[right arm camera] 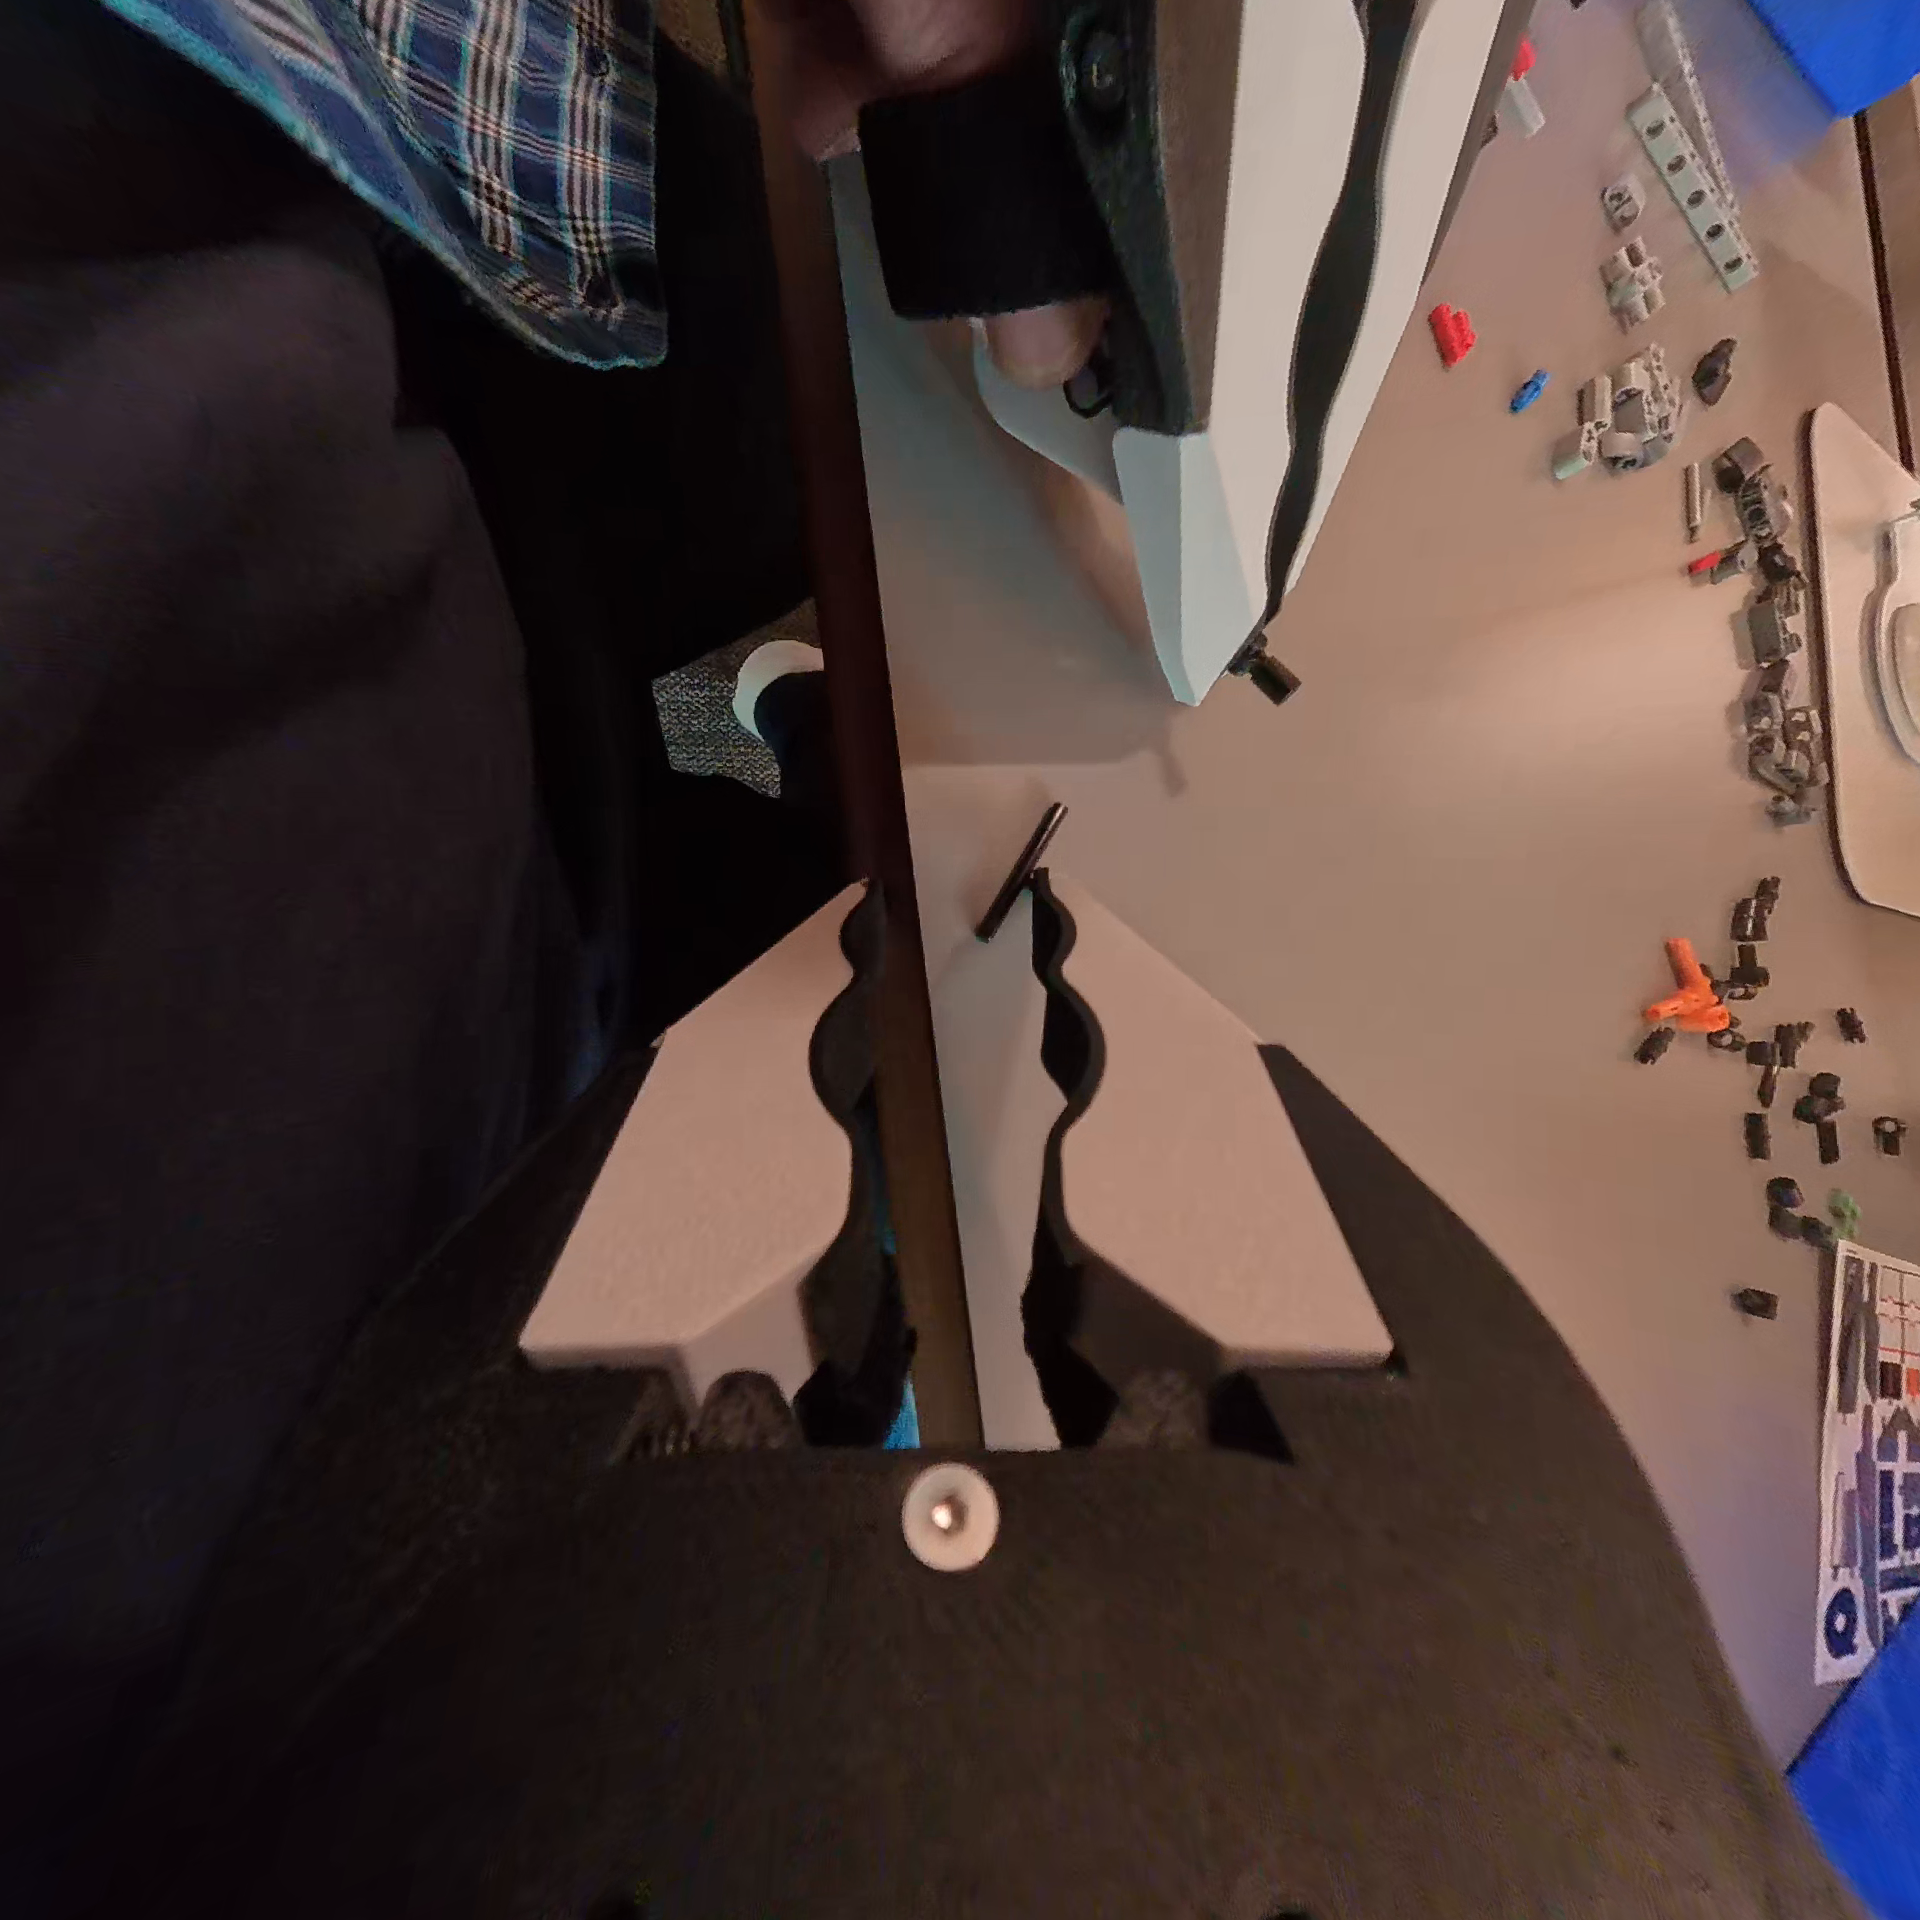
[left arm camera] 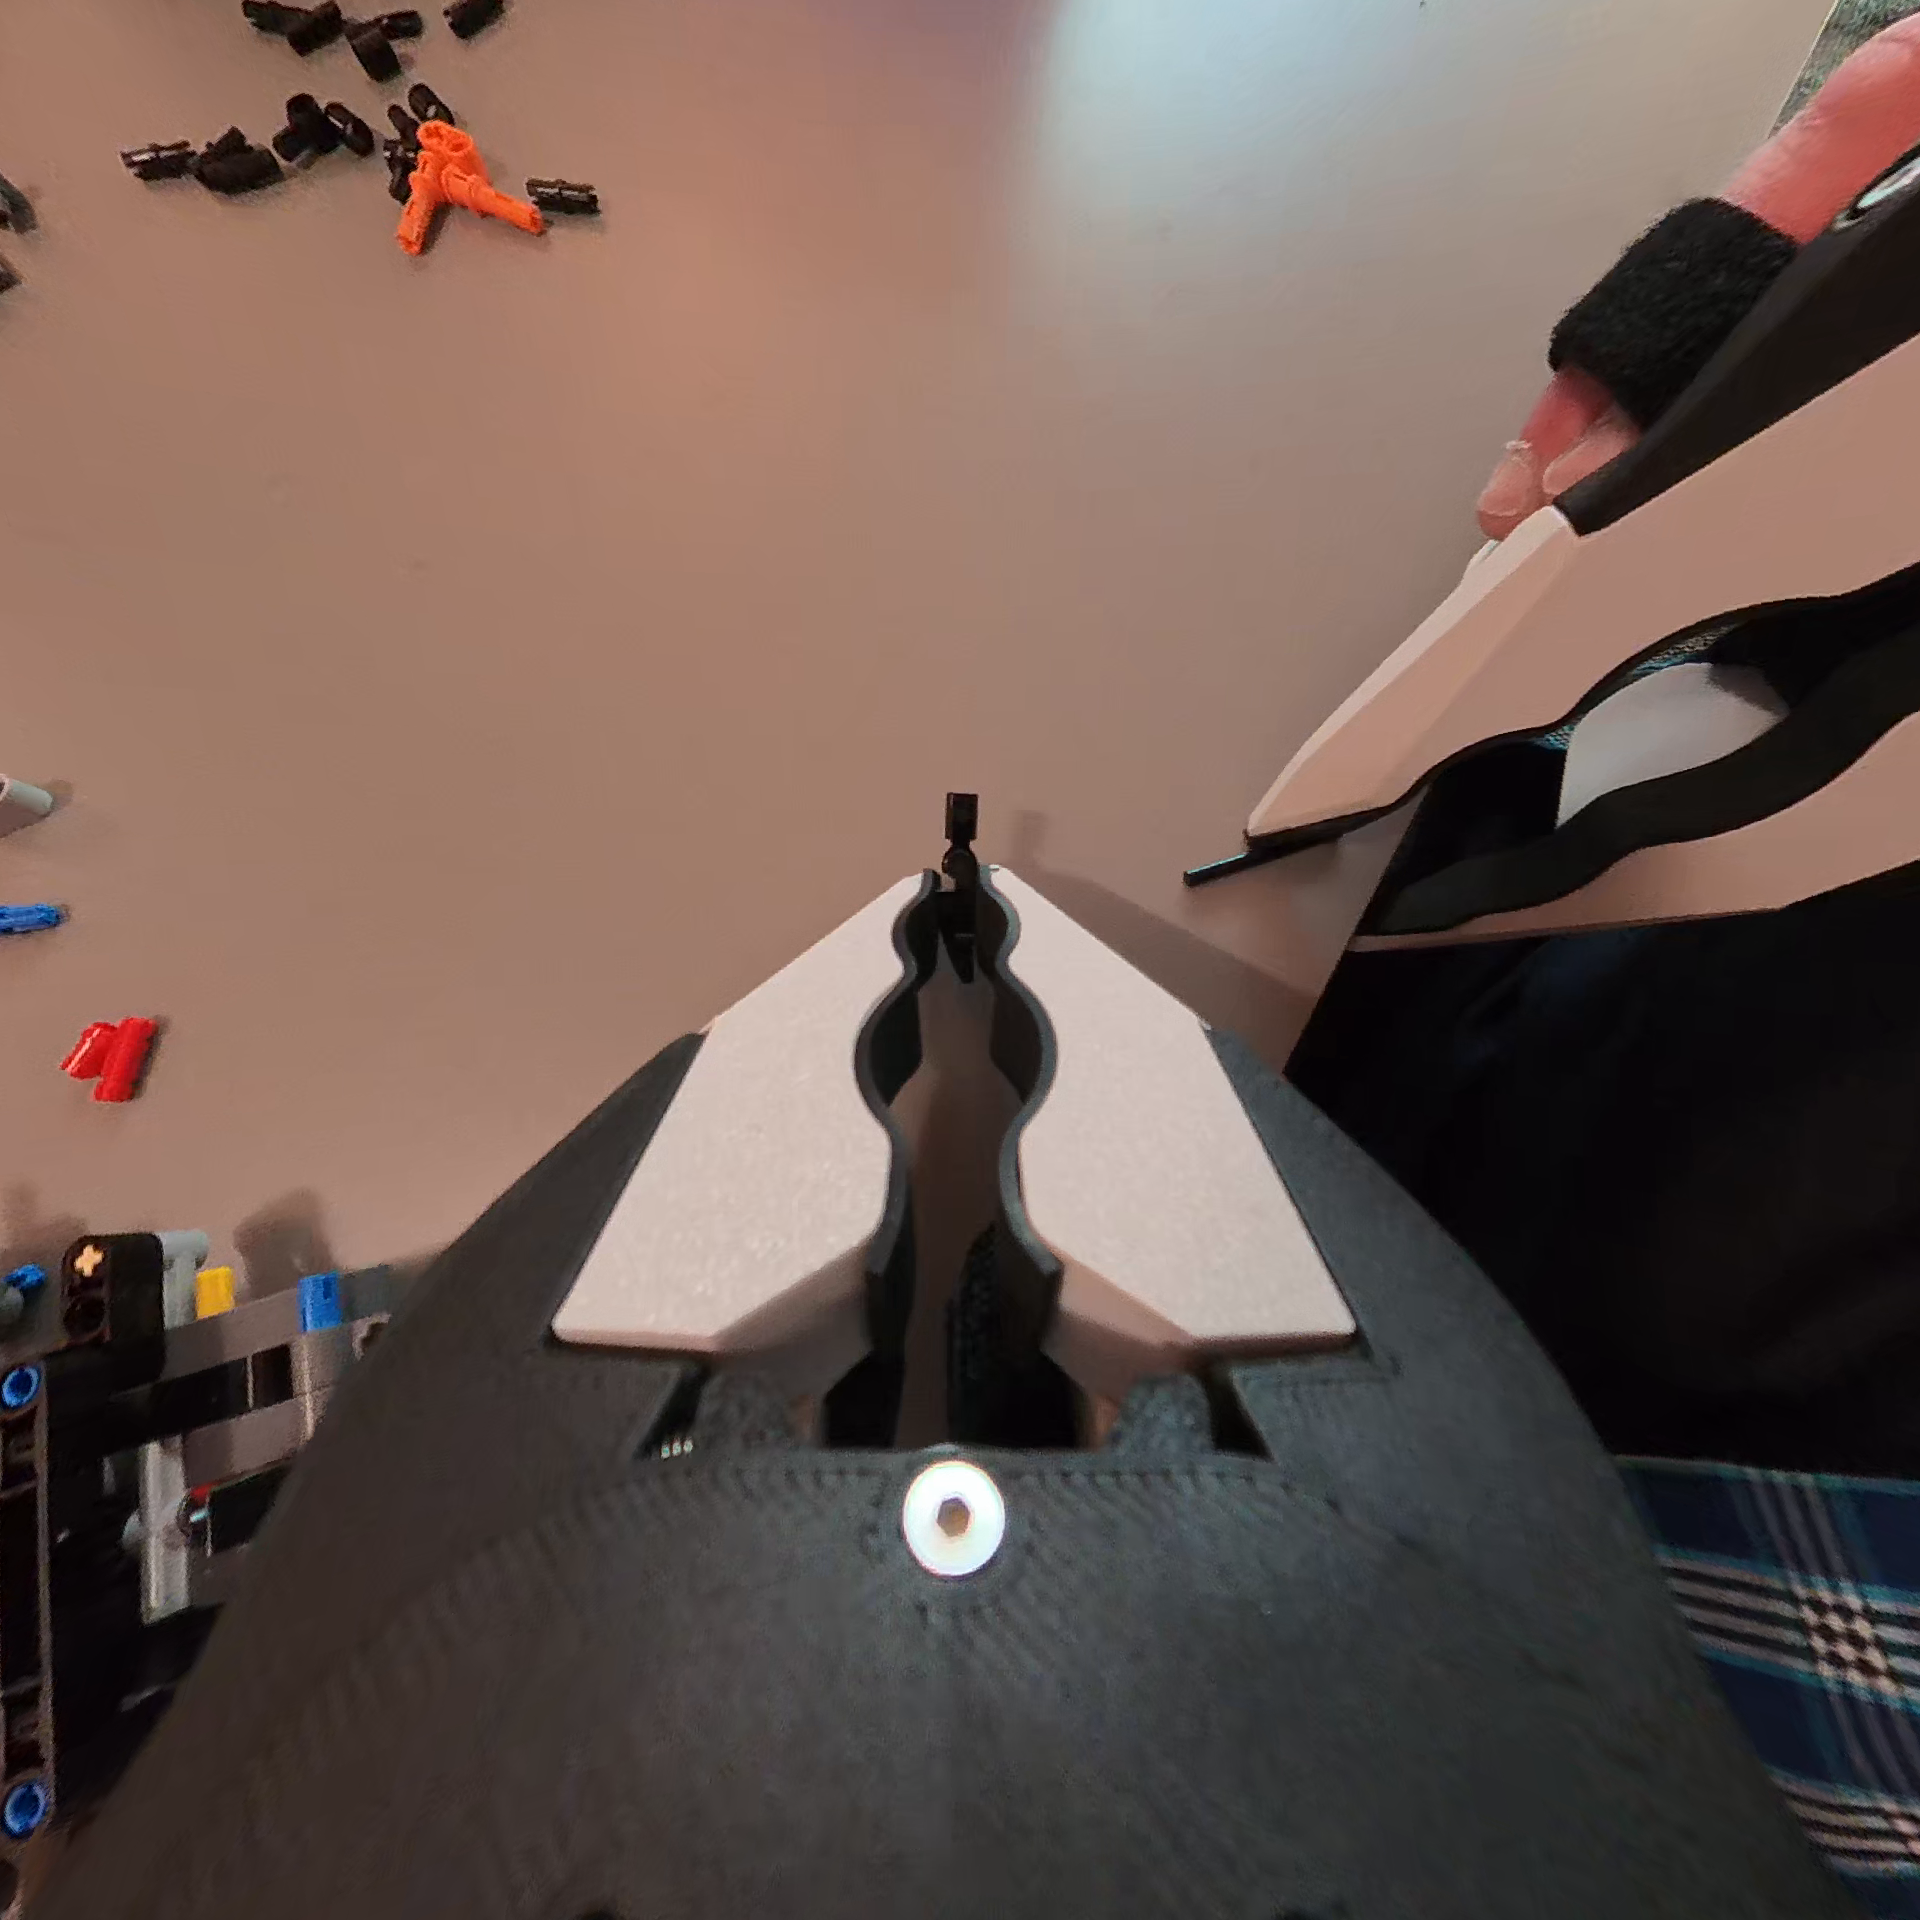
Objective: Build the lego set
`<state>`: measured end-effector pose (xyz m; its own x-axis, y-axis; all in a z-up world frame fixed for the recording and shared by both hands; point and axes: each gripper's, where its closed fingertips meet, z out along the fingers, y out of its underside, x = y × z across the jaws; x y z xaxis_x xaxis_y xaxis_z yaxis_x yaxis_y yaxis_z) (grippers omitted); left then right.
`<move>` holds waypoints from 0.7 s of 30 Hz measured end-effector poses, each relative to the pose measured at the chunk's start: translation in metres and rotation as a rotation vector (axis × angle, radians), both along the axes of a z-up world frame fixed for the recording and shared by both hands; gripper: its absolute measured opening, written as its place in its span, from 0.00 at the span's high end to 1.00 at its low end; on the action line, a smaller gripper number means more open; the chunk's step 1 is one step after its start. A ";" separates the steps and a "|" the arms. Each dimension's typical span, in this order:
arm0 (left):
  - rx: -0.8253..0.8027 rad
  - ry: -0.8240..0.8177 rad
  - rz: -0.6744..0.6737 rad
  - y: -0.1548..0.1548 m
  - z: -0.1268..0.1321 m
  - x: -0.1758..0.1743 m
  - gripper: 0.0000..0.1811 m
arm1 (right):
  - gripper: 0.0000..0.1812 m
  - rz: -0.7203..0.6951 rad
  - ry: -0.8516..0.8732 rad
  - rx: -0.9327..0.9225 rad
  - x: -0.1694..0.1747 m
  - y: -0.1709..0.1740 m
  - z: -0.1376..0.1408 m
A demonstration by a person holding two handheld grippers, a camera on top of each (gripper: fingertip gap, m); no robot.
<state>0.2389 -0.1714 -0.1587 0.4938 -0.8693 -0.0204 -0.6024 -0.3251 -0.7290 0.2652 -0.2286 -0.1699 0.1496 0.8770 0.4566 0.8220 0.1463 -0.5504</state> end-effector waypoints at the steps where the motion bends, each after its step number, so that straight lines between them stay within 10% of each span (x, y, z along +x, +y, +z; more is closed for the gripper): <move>1: 0.000 -0.001 0.001 0.000 0.000 0.000 0.98 | 0.87 -0.007 0.001 -0.006 0.000 0.000 0.000; 21: -0.007 -0.024 0.009 -0.007 0.002 0.000 0.97 | 0.94 -0.089 -0.017 -0.018 -0.002 -0.006 0.003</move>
